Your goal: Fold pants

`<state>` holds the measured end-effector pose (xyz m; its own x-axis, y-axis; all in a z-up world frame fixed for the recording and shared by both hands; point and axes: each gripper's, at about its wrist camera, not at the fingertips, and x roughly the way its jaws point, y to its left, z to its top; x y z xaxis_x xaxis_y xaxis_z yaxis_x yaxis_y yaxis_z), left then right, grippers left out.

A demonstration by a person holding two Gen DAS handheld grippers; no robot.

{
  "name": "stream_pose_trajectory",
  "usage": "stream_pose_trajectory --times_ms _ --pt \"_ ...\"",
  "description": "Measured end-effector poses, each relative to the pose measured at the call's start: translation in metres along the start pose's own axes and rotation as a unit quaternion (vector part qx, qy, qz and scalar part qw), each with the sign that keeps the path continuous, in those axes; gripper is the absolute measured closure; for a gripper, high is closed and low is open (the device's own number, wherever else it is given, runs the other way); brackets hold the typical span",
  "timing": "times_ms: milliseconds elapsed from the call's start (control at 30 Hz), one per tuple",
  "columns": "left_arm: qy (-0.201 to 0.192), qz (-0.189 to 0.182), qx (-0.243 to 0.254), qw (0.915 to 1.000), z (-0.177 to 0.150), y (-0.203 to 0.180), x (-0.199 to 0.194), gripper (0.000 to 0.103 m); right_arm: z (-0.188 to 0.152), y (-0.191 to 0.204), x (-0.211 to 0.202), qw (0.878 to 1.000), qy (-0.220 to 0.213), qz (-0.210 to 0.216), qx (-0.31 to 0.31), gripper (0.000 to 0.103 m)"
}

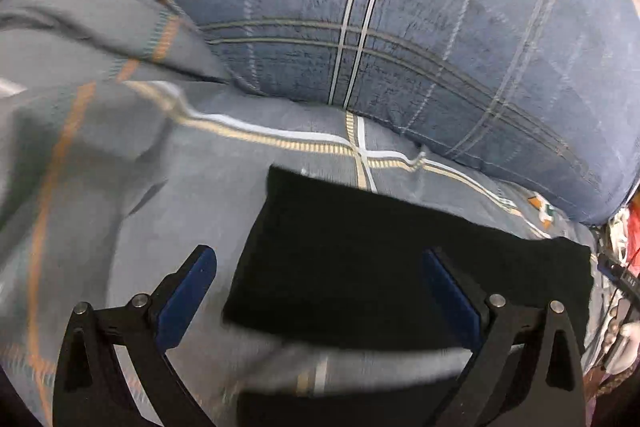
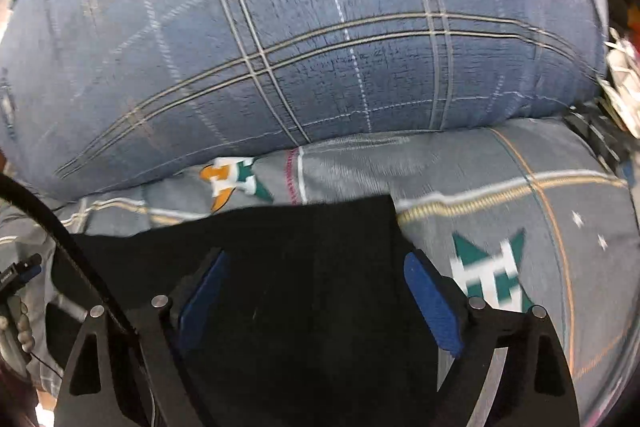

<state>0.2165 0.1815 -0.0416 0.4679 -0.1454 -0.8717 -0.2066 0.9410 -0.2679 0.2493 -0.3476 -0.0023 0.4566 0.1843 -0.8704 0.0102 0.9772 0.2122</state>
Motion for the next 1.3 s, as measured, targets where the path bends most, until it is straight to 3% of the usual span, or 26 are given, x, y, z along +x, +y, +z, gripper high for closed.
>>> stream_pose_trajectory --times_ms 133,233,267,300,333,367,400,500,700,867,933,1033,1133,1200,1300 --pt "0.020 -0.006 0.021 0.9996 0.015 -0.009 0.031 0.001 0.015 -0.003 0.030 1.000 0.026 -0.007 -0.001 0.011" --pt "0.035 0.021 0.049 0.9980 0.017 -0.022 0.050 0.002 0.018 0.001 0.050 0.998 0.055 -0.012 -0.006 0.012" --pt "0.031 0.036 0.070 0.9965 0.017 -0.030 0.051 0.016 0.018 0.002 0.054 0.998 0.058 -0.013 -0.012 0.024" --pt "0.023 0.048 0.082 0.9952 0.016 -0.036 0.048 0.038 0.016 0.004 0.055 0.998 0.060 -0.012 -0.017 0.056" --pt "0.022 0.037 0.085 0.9955 0.017 -0.039 0.045 0.053 0.015 0.007 0.056 0.997 0.069 -0.010 -0.020 0.072" --pt "0.029 0.008 0.083 0.9961 0.018 -0.042 0.040 0.083 0.014 0.007 0.054 0.997 0.070 -0.005 -0.016 0.080" --pt "0.031 -0.008 0.081 0.9962 0.019 -0.044 0.034 0.086 0.013 0.006 0.048 0.998 0.063 0.000 -0.010 0.085" --pt "-0.001 0.009 0.103 0.9946 0.013 -0.054 0.011 0.086 0.014 0.003 0.022 0.999 0.037 0.021 0.003 0.089" --pt "-0.074 -0.020 0.100 0.9921 -0.012 -0.062 -0.060 0.087 0.004 0.007 -0.057 0.998 -0.019 0.064 0.008 0.091" --pt "-0.141 -0.026 0.116 0.9829 -0.053 -0.060 -0.124 0.087 -0.048 0.013 -0.105 0.993 -0.060 0.104 0.007 0.092" --pt "-0.169 -0.019 0.131 0.9767 -0.087 -0.058 -0.145 0.086 -0.076 0.004 -0.120 0.989 -0.066 0.128 0.018 0.094" --pt "-0.174 -0.007 0.150 0.9731 -0.141 -0.049 -0.154 0.084 -0.125 -0.017 -0.122 0.986 -0.061 0.146 0.044 0.094" --pt "-0.151 0.000 0.148 0.9775 -0.186 -0.032 -0.149 0.078 -0.172 -0.043 -0.102 0.984 -0.036 0.152 0.082 0.094" --pt "-0.132 0.005 0.126 0.9833 -0.212 -0.014 -0.144 0.077 -0.197 -0.058 -0.084 0.982 -0.014 0.159 0.105 0.091" --pt "-0.125 0.002 0.071 0.9896 -0.231 0.019 -0.151 0.077 -0.225 -0.076 -0.082 0.980 -0.013 0.139 0.143 0.079"
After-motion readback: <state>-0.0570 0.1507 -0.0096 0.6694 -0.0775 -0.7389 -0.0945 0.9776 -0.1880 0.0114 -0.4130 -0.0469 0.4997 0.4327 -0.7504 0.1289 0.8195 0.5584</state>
